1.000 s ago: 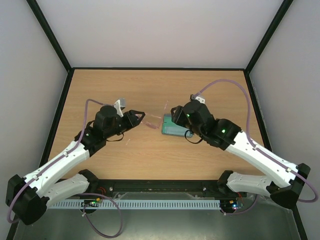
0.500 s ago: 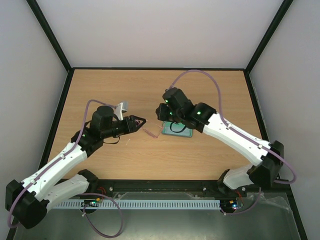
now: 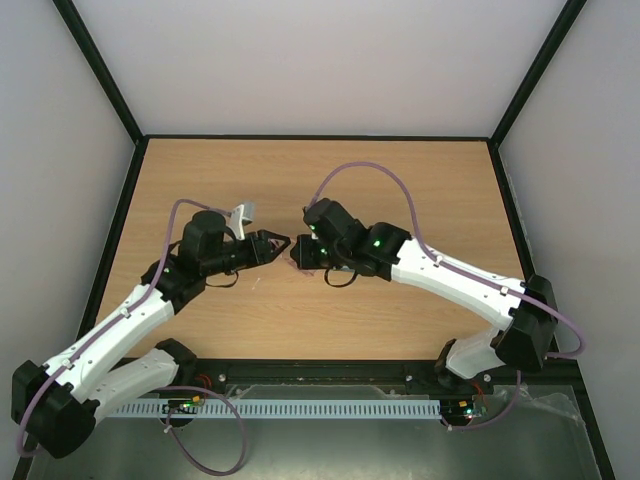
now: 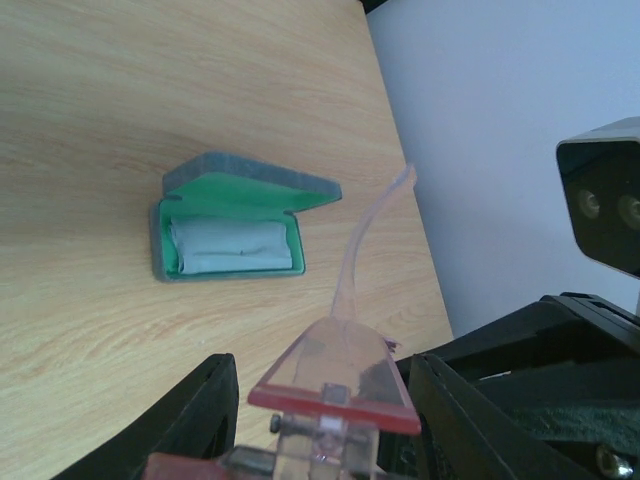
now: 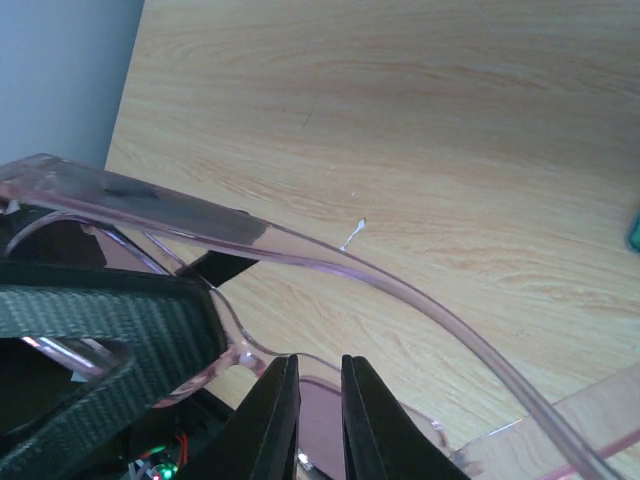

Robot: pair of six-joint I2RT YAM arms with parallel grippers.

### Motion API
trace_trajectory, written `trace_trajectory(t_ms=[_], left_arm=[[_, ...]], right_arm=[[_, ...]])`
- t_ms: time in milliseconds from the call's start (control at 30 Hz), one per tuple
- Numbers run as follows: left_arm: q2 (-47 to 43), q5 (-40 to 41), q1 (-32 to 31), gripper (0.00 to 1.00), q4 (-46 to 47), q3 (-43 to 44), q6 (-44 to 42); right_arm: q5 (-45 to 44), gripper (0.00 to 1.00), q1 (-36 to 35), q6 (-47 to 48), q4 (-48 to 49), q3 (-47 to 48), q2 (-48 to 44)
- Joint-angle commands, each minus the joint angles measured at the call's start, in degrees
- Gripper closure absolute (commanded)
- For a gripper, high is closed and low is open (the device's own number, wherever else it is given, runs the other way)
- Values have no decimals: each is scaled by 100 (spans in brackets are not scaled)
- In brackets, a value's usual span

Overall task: Organize the sunglasses
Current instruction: Fold the sunglasses.

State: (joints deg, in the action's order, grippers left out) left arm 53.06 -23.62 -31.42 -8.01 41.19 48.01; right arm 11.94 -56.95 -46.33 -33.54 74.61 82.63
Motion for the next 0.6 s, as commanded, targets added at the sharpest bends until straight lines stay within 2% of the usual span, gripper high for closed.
trace_trajectory(t_ms=[0, 133, 300, 567], left_arm=[[-63, -97, 49, 56, 203, 72, 24], [-71, -142, 64, 56, 176, 59, -1], [-156, -178, 83, 56, 58, 40, -58], [-347, -289, 152, 55, -60, -141, -90]], right_arm=[[173, 84, -231, -170, 266, -162, 37], [-57, 84, -278, -201, 210, -113, -93], [-838, 83, -237, -141, -323, 265, -240], [-880, 83, 298, 22, -565, 370, -475]])
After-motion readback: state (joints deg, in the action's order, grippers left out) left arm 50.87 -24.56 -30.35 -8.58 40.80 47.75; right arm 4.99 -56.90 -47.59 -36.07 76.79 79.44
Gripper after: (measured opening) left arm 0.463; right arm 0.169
